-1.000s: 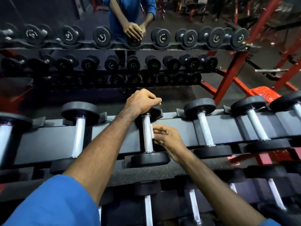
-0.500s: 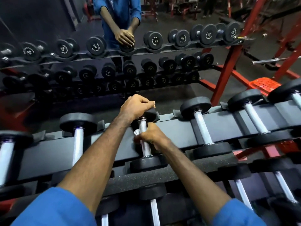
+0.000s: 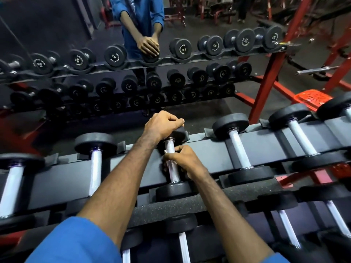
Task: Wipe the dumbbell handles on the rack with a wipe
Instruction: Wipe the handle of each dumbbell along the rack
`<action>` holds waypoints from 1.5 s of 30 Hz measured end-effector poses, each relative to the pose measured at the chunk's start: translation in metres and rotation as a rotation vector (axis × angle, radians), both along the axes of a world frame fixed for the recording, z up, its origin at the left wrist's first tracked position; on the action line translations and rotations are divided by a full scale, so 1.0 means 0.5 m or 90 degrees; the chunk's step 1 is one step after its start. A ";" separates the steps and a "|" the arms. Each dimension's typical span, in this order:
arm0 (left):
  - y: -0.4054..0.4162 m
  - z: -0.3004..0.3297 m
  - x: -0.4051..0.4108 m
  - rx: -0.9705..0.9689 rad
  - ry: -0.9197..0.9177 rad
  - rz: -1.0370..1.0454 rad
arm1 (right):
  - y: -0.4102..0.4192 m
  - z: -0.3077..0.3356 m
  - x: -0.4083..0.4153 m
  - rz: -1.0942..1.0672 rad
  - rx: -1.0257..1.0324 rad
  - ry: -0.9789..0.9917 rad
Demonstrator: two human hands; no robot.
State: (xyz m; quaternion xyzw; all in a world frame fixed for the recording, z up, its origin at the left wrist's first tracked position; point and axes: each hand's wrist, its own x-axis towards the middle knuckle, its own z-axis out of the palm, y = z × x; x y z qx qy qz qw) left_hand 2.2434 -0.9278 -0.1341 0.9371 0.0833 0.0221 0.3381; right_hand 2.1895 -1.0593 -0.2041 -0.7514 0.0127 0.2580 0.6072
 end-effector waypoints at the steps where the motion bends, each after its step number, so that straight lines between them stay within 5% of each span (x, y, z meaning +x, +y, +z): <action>1: -0.002 0.002 0.000 0.003 0.000 -0.001 | 0.002 0.007 0.011 -0.013 0.010 0.005; 10: 0.000 0.000 -0.003 0.003 -0.004 0.009 | -0.036 0.010 -0.007 0.108 -0.125 0.002; 16: 0.001 0.003 -0.006 -0.008 0.000 0.009 | -0.005 0.025 0.024 0.038 -0.107 -0.045; 21: 0.000 -0.001 -0.003 -0.002 -0.013 0.010 | -0.045 0.013 -0.024 0.191 -0.204 -0.025; 28: 0.004 0.000 -0.007 -0.021 -0.013 0.015 | -0.002 0.037 0.031 0.058 -0.149 -0.054; 33: 0.002 -0.003 -0.003 -0.013 -0.021 0.018 | -0.046 -0.005 -0.036 0.171 -0.186 -0.023; 40: 0.006 -0.003 -0.005 -0.018 -0.013 0.016 | 0.007 0.043 0.029 0.019 -0.126 -0.062; 45: 0.004 -0.006 -0.004 -0.012 -0.019 0.020 | -0.030 0.009 -0.031 0.115 -0.172 -0.036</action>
